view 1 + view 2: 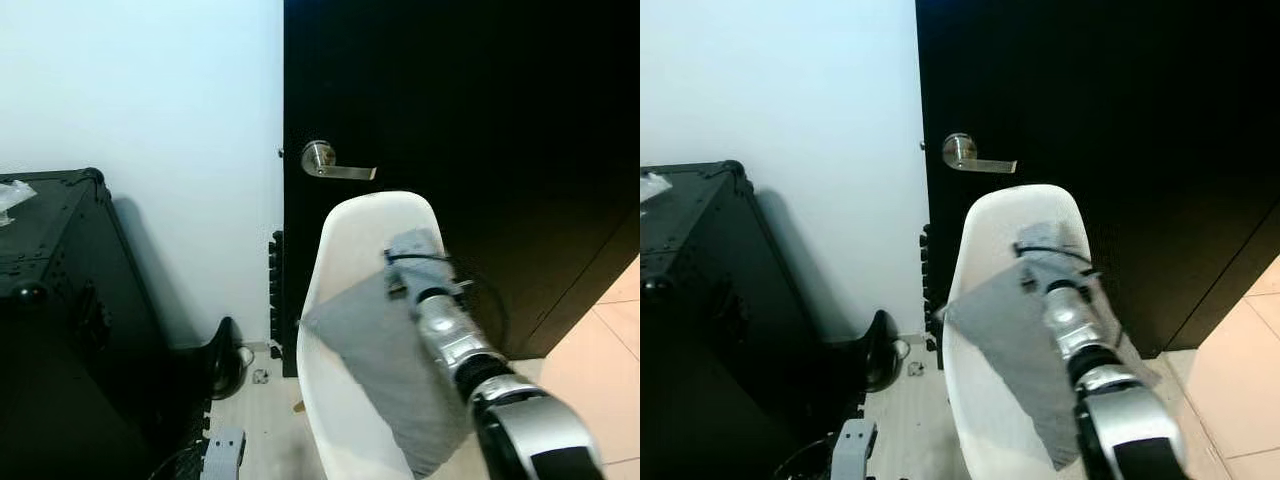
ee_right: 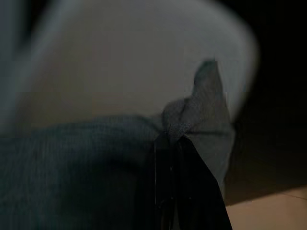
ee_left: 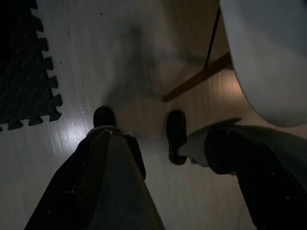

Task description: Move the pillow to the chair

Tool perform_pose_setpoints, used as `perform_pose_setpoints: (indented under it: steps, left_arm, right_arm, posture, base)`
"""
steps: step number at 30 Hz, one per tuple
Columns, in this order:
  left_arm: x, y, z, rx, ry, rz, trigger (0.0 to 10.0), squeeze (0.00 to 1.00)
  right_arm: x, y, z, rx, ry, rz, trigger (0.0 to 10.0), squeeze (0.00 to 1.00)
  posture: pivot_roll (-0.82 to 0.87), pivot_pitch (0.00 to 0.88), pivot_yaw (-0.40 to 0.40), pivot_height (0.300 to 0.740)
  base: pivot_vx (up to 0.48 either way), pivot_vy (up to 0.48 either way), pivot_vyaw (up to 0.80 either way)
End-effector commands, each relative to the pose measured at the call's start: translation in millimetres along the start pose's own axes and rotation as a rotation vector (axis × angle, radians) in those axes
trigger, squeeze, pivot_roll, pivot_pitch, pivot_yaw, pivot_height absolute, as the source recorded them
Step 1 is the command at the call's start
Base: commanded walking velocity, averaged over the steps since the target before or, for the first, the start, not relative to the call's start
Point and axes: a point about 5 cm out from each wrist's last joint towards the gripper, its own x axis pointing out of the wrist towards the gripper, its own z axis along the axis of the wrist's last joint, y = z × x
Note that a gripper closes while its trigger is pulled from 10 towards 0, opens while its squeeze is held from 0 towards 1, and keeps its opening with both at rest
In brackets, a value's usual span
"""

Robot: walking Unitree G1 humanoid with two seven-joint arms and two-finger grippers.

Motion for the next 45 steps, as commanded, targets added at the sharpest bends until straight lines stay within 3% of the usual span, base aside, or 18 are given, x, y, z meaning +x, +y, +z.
perform_pose_setpoints:
  steps: [1,4,7,11,17,19,21,22,23,25,27,29,31,35,36,39,45]
  left_arm:
    - [-0.6,-0.2,-2.9,-0.005,0.004,0.002,10.0,0.00]
    - [-0.9,1.2,-2.3,-0.003,-0.001,0.008,10.0,0.00]
    - [-1.0,4.1,1.8,-0.009,-0.020,0.016,10.0,0.00]
    - [-0.3,4.5,6.9,-0.012,-0.039,0.012,10.0,0.00]
    - [0.3,4.6,10.7,-0.007,-0.050,0.008,10.0,0.00]
    - [0.4,5.6,12.9,0.000,-0.056,0.009,10.0,0.00]
    - [0.4,5.8,13.2,0.001,-0.057,0.010,10.0,0.00]
    - [0.3,6.4,13.4,0.010,-0.056,0.013,10.0,0.00]
    - [0.3,6.4,13.4,0.010,-0.056,0.013,10.0,0.00]
    - [-0.3,8.8,13.2,0.023,-0.052,0.024,10.0,0.00]
    - [-1.0,11.5,12.9,0.026,-0.052,0.037,10.0,0.00]
    - [-1.3,12.3,12.8,0.026,-0.052,0.040,10.0,0.00]
    - [-2.0,14.4,11.7,0.022,-0.051,0.050,10.0,0.00]
    - [-2.3,15.0,11.0,0.022,-0.050,0.053,10.0,0.00]
    - [-2.3,15.0,11.0,0.022,-0.050,0.053,10.0,0.00]
    - [-2.3,13.9,9.7,0.027,-0.047,0.050,10.0,0.00]
    - [-2.4,12.5,7.9,0.041,-0.042,0.042,10.0,0.00]
  right_arm:
    - [-4.7,3.0,-19.4,-0.006,0.086,0.027,10.0,0.00]
    - [-10.7,10.7,-35.1,0.020,0.161,0.032,10.0,0.00]
    - [-14.6,2.2,-50.3,-0.064,0.215,0.006,10.0,0.00]
    - [-16.0,-9.4,-58.8,-0.113,0.248,-0.001,10.0,0.00]
    - [-17.1,-4.6,-59.9,-0.091,0.246,0.040,10.0,0.00]
    - [-21.2,19.0,-58.3,-0.014,0.219,0.146,10.0,0.00]
    - [-22.1,23.5,-57.7,0.004,0.213,0.166,10.0,0.00]
    - [-23.2,29.4,-55.8,0.077,0.201,0.185,10.0,0.00]
    - [-23.2,29.4,-55.8,0.077,0.201,0.185,10.0,0.00]
    - [-25.4,38.1,-53.7,0.180,0.181,0.209,10.0,0.00]
    - [-26.4,40.8,-53.2,0.256,0.176,0.211,10.0,0.00]
    - [-26.4,40.7,-53.0,0.272,0.174,0.209,10.0,0.00]
    - [-25.2,40.7,-46.8,0.403,0.129,0.234,10.0,0.00]
    - [-24.4,47.2,-33.0,0.488,0.044,0.319,10.0,0.00]
    - [-24.4,47.2,-33.0,0.488,0.044,0.319,10.0,0.00]
    - [-29.6,68.9,-14.4,0.488,-0.067,0.497,10.0,0.00]
    - [-38.4,90.7,12.6,0.500,-0.235,0.653,10.0,0.00]
  posture:
    - [0.04,0.000,-0.071,0.730]
    - [0.05,0.000,-0.070,0.715]
    - [0.05,0.000,-0.065,0.700]
    - [0.05,0.000,-0.057,0.685]
    - [0.05,0.000,-0.051,0.665]
    - [0.05,0.000,-0.047,0.650]
    - [0.05,0.000,-0.047,0.645]
    - [0.05,0.000,-0.047,0.640]
    - [0.05,0.000,-0.047,0.640]
    - [0.05,0.000,-0.047,0.630]
    - [0.05,0.000,-0.048,0.620]
    - [0.05,0.000,-0.048,0.615]
    - [0.05,0.000,-0.047,0.615]
    - [0.05,0.000,-0.048,0.615]
    - [0.05,0.000,-0.048,0.615]
    - [0.05,0.000,-0.046,0.605]
    - [0.05,0.000,-0.050,0.592]
  base:
    - [0.000,0.000,0.00]
    - [0.000,0.000,0.00]
    - [0.000,0.000,0.00]
    - [0.000,0.000,0.00]
    - [0.000,0.000,0.00]
    - [0.000,0.000,0.00]
    - [0.000,0.000,0.00]
    - [0.000,0.000,0.00]
    - [0.000,0.000,0.00]
    - [0.000,0.000,0.00]
    - [0.000,0.000,0.00]
    - [0.000,0.000,0.00]
    - [0.000,0.000,0.00]
    - [0.000,0.000,0.00]
    - [0.000,0.000,0.00]
    - [0.000,0.000,0.00]
    - [0.000,0.000,0.00]
